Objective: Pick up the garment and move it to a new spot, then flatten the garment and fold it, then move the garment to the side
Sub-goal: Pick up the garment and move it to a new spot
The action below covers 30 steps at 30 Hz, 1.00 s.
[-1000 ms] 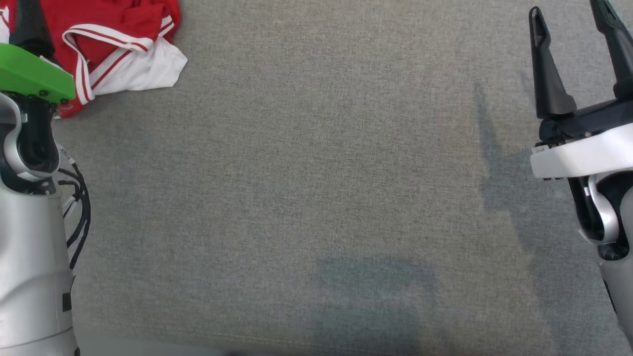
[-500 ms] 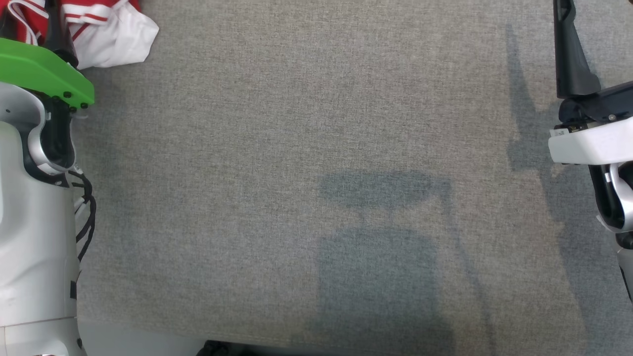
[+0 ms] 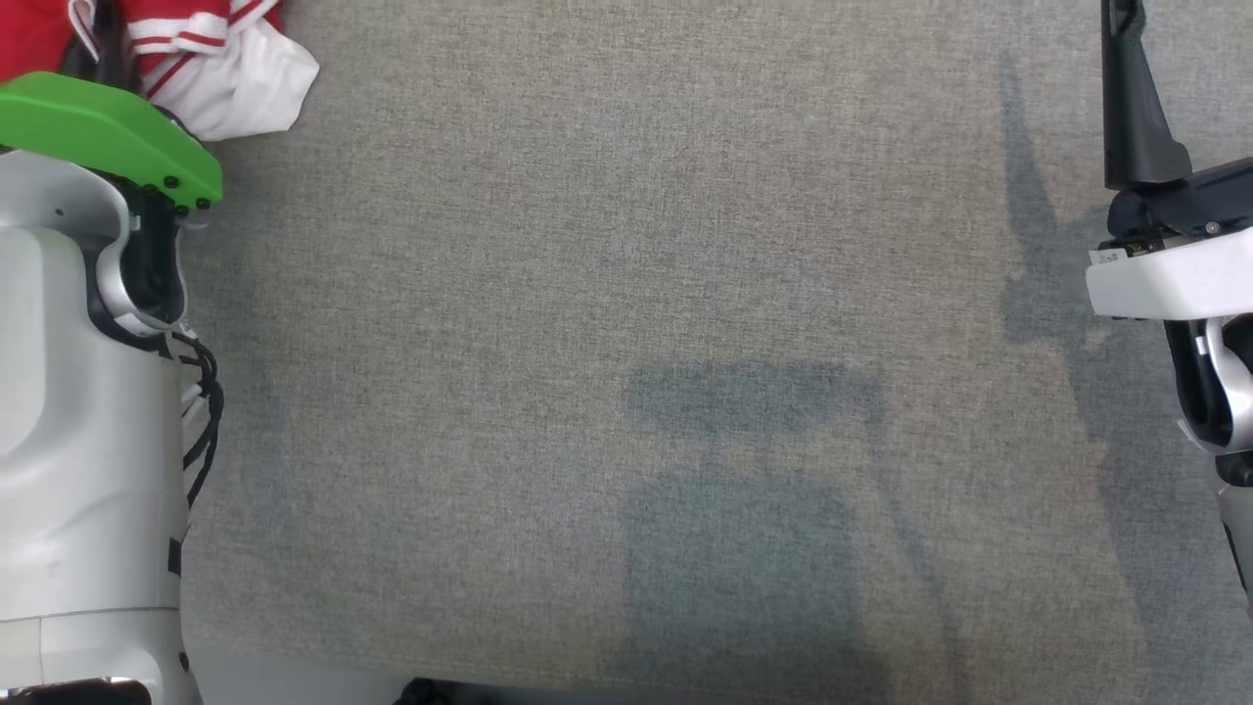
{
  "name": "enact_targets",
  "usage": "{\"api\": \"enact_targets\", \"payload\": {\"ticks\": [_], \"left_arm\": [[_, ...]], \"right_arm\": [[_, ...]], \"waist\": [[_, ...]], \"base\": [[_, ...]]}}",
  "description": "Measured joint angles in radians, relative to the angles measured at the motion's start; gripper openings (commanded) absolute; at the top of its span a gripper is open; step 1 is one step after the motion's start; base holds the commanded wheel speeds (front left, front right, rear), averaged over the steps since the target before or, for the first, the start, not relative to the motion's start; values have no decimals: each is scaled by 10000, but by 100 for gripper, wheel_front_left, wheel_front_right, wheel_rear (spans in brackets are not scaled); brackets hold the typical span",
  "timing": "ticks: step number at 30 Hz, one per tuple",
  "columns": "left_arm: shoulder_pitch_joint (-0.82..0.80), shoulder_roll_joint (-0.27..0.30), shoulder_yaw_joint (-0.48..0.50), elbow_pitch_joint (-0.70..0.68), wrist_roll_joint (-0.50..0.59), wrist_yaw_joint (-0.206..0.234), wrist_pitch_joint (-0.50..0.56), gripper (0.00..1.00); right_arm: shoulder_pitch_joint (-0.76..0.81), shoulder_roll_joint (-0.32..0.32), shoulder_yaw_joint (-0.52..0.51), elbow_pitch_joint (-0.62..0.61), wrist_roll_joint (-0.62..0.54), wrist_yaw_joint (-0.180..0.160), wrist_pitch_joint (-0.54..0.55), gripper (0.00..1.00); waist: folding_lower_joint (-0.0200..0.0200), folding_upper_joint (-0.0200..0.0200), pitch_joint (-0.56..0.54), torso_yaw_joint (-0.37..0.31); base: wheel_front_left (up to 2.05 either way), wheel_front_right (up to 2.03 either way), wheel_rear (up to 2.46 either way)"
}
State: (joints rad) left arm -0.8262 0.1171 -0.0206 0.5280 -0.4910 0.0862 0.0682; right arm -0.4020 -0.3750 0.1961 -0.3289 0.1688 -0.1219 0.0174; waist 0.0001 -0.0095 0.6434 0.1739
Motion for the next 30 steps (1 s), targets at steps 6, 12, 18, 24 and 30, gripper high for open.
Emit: {"api": "enact_targets", "payload": {"ticks": [6,12,18,24,30], "left_arm": [[-25,-159,88,-125,-255,-535,-704,0],[-82,-360,-407,-539,-209,-1114,-1266,0],[-79,-382,-1175,-673,238,-1643,-1365,0],[344,-825,-1929,-865,196,-1843,-1448,0],[1170,-988,-2800,-849,-44,-1929,-1390,0]], "right_arm": [[5,217,-13,418,52,-2,-403,100],[67,443,-15,903,174,-4,-784,100],[301,884,63,1317,357,-6,-1162,100],[738,1183,182,1816,623,-6,-1457,100],[1150,1620,529,2247,798,-15,-1678,100]], "waist": [[-1,0,-450,-41],[-1,0,-1094,-95],[-1,0,-1832,-238],[-1,0,-2579,-535],[-1,0,-3316,-985]], "base": [[0,0,0],[0,0,0],[0,0,0],[0,0,0],[0,0,0]]}}
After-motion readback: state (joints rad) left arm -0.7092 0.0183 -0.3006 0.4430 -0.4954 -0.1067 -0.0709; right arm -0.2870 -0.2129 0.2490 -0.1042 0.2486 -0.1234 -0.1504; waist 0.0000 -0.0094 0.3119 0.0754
